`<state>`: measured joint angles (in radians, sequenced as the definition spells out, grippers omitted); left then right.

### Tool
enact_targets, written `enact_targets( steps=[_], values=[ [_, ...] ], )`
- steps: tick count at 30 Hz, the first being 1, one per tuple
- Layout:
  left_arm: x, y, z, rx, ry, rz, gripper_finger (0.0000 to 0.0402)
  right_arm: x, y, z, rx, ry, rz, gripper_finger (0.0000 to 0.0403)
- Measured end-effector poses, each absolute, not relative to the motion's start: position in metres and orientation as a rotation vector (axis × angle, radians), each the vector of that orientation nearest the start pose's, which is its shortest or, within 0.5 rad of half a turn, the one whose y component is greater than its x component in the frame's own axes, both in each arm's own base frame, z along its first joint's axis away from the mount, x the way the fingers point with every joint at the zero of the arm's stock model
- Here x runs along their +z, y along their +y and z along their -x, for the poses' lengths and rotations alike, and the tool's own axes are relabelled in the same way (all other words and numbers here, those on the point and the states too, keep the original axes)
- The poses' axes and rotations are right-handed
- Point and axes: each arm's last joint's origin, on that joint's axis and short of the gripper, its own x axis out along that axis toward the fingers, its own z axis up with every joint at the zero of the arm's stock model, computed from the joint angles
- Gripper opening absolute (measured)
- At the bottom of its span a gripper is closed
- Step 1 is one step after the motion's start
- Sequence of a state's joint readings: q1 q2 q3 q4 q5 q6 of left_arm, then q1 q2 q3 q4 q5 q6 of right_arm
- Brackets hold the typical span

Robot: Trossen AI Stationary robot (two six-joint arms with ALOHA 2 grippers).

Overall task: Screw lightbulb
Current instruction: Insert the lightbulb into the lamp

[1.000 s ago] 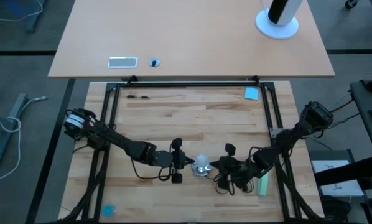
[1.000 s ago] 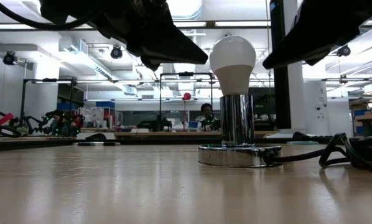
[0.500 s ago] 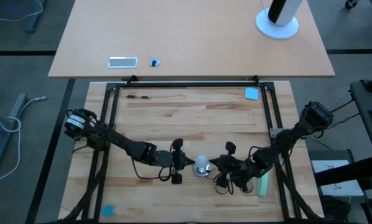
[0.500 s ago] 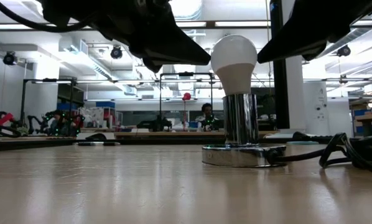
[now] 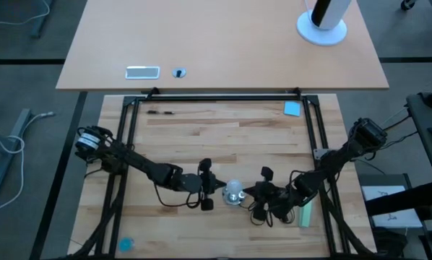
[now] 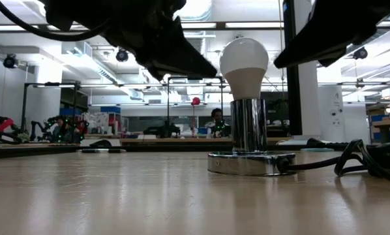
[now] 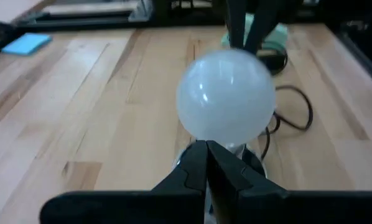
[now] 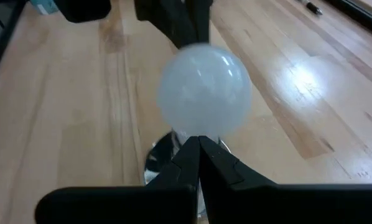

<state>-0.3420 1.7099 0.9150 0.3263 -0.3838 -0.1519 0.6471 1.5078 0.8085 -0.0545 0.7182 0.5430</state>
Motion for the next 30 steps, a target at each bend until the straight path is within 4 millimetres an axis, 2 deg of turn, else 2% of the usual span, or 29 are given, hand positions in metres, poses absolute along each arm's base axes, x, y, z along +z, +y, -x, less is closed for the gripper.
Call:
enact_targets(
  steps=[7, 12, 18, 22, 30],
  values=[
    [0.192, -0.114, -0.334, 0.017, 0.462, 0.004, 0.0000, 0.187, 0.157, -0.241, -0.294, 0.598, -0.056, 0.0000],
    [0.198, -0.117, -0.336, -0.086, 0.414, 0.019, 0.0000, 0.191, 0.157, -0.244, -0.323, 0.534, -0.025, 0.0000],
    [0.195, -0.114, -0.338, -0.038, 0.414, 0.006, 0.0000, 0.197, 0.161, -0.250, -0.269, 0.483, -0.004, 0.0000],
    [0.194, -0.110, -0.339, 0.067, 0.401, -0.014, 0.0000, 0.197, 0.162, -0.251, -0.234, 0.489, -0.021, 0.0000],
    [0.193, -0.110, -0.338, 0.065, 0.414, -0.014, 0.0000, 0.197, 0.164, -0.251, -0.191, 0.506, -0.055, 0.0000]
  ],
)
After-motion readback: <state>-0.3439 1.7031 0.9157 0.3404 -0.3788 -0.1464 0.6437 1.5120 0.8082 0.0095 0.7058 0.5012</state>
